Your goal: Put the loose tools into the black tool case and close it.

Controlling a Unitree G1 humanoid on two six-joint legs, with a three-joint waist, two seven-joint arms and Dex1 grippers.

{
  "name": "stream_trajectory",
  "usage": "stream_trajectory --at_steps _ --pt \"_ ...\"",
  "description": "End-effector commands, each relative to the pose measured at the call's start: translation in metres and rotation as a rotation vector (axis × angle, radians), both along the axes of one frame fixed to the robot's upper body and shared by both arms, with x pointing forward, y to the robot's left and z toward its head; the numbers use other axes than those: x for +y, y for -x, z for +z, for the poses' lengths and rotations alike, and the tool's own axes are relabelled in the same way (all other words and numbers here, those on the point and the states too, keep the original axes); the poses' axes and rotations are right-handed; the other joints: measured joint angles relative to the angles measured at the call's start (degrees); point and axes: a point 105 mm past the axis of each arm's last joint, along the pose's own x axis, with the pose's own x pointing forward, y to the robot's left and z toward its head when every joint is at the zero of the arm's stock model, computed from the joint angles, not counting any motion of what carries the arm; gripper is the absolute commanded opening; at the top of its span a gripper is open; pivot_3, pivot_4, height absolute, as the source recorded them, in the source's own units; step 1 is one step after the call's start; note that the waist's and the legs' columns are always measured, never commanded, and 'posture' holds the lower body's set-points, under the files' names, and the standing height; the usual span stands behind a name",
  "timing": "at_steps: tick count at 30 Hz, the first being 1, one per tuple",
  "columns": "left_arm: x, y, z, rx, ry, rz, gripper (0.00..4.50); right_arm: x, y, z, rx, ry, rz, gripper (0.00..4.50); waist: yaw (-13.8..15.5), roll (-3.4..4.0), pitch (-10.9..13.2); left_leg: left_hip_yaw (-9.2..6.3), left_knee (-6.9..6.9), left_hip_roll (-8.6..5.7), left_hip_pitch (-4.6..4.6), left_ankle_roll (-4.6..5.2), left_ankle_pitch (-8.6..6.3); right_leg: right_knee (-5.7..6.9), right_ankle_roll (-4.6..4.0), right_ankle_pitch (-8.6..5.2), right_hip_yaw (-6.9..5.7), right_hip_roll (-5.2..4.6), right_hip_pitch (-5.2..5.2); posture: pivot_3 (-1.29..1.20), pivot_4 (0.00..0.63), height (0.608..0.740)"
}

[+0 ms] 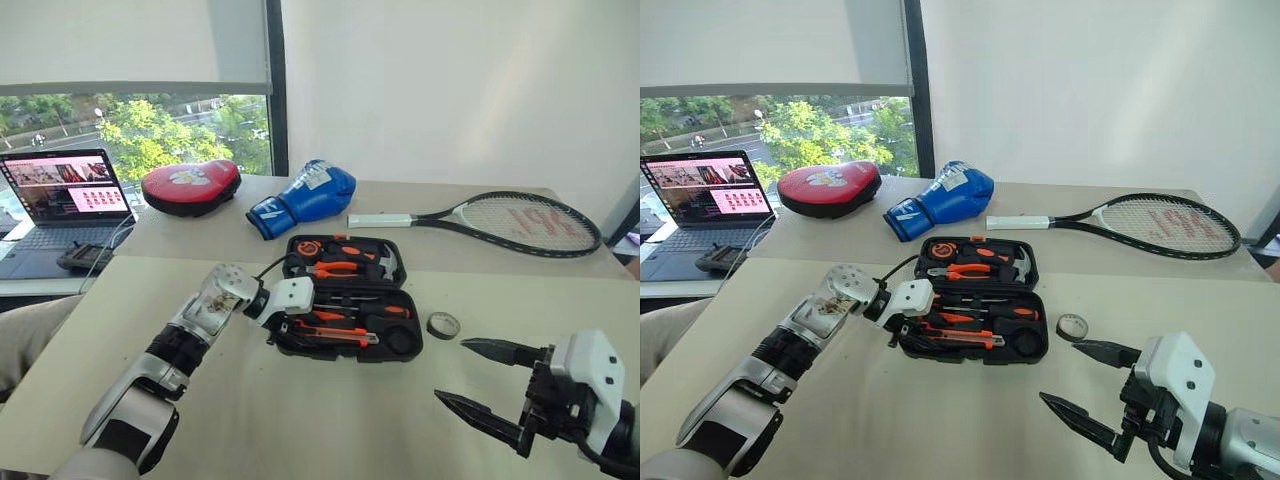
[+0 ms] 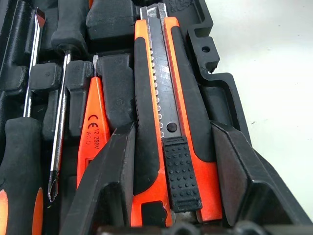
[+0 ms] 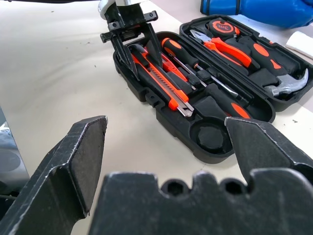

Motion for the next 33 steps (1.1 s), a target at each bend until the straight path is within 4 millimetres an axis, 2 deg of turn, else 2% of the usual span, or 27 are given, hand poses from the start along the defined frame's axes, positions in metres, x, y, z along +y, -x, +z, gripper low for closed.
stream_trajectory --at_steps 1,4,6,7,8,11,13,15,18,20,26,31,32,33 --pt "0.001 0.004 0.026 0.083 0.124 0.027 3.39 0.001 0.0 0.007 -0.04 0.014 0.007 4.5 -0.01 0.0 0.0 0.0 0.0 0.0 -0.02 0.0 0.0 0.0 0.02 -0.01 0.0 0.0 -0.02 0.0 0.15 0.74" --pt "0.005 0.006 0.065 0.225 0.328 0.096 3.39 0.001 0.001 0.006 -0.037 0.013 0.006 4.5 -0.11 -0.02 0.01 -0.01 0.01 0.01 -0.21 -0.02 0.01 0.05 0.06 -0.04 -0.01 0.01 -0.19 0.0 0.15 0.74" --pt "0.006 0.001 0.076 0.265 0.419 0.157 3.39 0.002 0.001 0.006 -0.037 0.011 0.007 4.5 -0.12 -0.02 0.01 -0.03 0.04 0.02 -0.21 -0.04 0.03 0.07 0.07 -0.05 -0.01 0.02 -0.2 0.0 0.15 0.74" --pt "0.006 -0.001 0.077 0.28 0.444 0.19 2.83 0.002 0.0 0.006 -0.038 0.009 0.008 4.5 -0.12 -0.02 0.01 -0.04 0.04 0.02 -0.2 -0.04 0.03 0.08 0.09 -0.05 -0.01 0.03 -0.18 0.0 0.15 0.74" --pt "0.006 -0.002 0.077 0.292 0.46 0.213 2.65 0.003 0.0 0.006 -0.039 0.008 0.009 4.5 -0.1 -0.02 0.01 -0.04 0.05 0.01 -0.16 -0.04 0.03 0.07 0.09 -0.06 -0.01 0.03 -0.14 0.0 0.15 0.74" --pt "0.003 -0.002 0.067 0.294 0.492 0.278 1.5 0.004 -0.001 0.007 -0.043 0.007 0.014 4.5 0.06 -0.02 0.01 -0.07 0.05 -0.02 0.0 -0.04 0.03 0.06 0.12 -0.07 -0.01 0.03 0.07 0.0 0.15 0.74" --pt "0.003 0.0 0.049 0.276 0.479 0.329 0.67 0.005 -0.001 0.007 -0.043 0.006 0.015 4.5 0.0 -0.02 0.01 -0.07 0.05 -0.04 0.08 -0.04 0.02 0.03 0.12 -0.07 0.01 0.0 0.16 0.0 0.15 0.74" --pt "0.002 0.003 0.032 0.256 0.439 0.363 0.06 0.005 -0.001 0.007 -0.042 0.007 0.016 4.5 -0.06 -0.02 0.01 -0.07 0.04 -0.03 0.14 -0.05 0.02 0.05 0.12 -0.07 0.03 -0.01 0.2 0.0 0.15 0.74" --pt "0.003 0.004 0.004 0.238 0.362 0.434 0.06 0.006 -0.001 0.007 -0.038 0.007 0.022 4.5 -0.01 -0.02 0.02 -0.08 0.03 -0.01 0.12 -0.11 0.05 0.05 0.1 -0.06 0.03 0.01 0.17 0.0 0.15 0.74" --pt "0.006 0.008 -0.021 0.216 0.249 0.439 0.06 0.008 -0.002 0.007 -0.037 0.006 0.027 4.5 0.15 -0.02 0.01 -0.1 0.03 0.0 0.13 -0.11 0.05 0.05 0.08 -0.05 0.03 -0.04 0.17 0.0 0.15 0.74" --pt "0.013 0.014 -0.049 0.164 0.066 0.402 0.06 0.009 -0.006 0.004 -0.004 0.015 0.018 4.5 -0.05 0.15 -0.09 -0.11 -0.09 0.07 0.69 -0.07 -0.03 -0.09 -0.21 -0.24 0.04 -0.25 0.69 0.0 0.15 0.74" --pt "0.018 0.015 -0.061 0.113 0.005 0.356 0.06 0.005 -0.012 -0.006 0.07 0.036 -0.027 4.5 0.06 0.38 -0.33 -0.11 -0.14 0.13 0.77 -0.12 -0.04 -0.07 -0.17 -0.21 0.06 -0.42 0.71 0.0 0.15 0.74" --pt "0.014 0.015 -0.058 0.111 0.038 0.346 0.06 0.004 -0.015 -0.007 0.071 0.049 -0.039 4.5 0.06 0.42 -0.39 -0.11 -0.15 0.13 0.78 -0.12 -0.04 -0.07 -0.19 -0.22 0.06 -0.45 0.71 0.0 0.15 0.74" --pt "0.004 0.014 -0.042 0.105 0.16 0.327 0.06 0.003 -0.019 -0.007 0.071 0.053 -0.057 4.5 0.03 0.45 -0.41 -0.11 -0.15 0.13 0.81 -0.12 -0.04 -0.06 -0.23 -0.25 0.06 -0.52 0.72 0.0 0.15 0.74"
